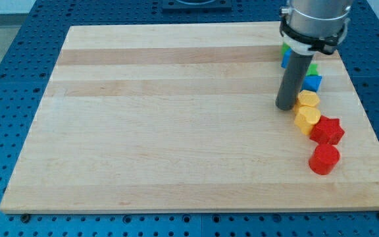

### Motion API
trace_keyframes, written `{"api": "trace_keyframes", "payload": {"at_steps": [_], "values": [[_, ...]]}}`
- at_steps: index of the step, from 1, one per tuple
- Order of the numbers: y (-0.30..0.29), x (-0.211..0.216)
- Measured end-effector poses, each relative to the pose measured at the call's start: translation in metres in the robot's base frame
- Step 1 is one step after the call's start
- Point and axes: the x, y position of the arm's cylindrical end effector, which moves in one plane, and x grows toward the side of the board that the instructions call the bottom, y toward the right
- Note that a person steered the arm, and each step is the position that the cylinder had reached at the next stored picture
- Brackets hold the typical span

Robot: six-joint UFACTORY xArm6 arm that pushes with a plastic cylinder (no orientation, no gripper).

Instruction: Push the yellow heart slightly to the bottom of the yellow hexagon

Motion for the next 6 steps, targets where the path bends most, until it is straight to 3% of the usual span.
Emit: {"api": "trace_keyframes", "payload": {"at_steps": [3, 6], "values": [[-0.046, 0.009], [-0.022, 0.04]]}}
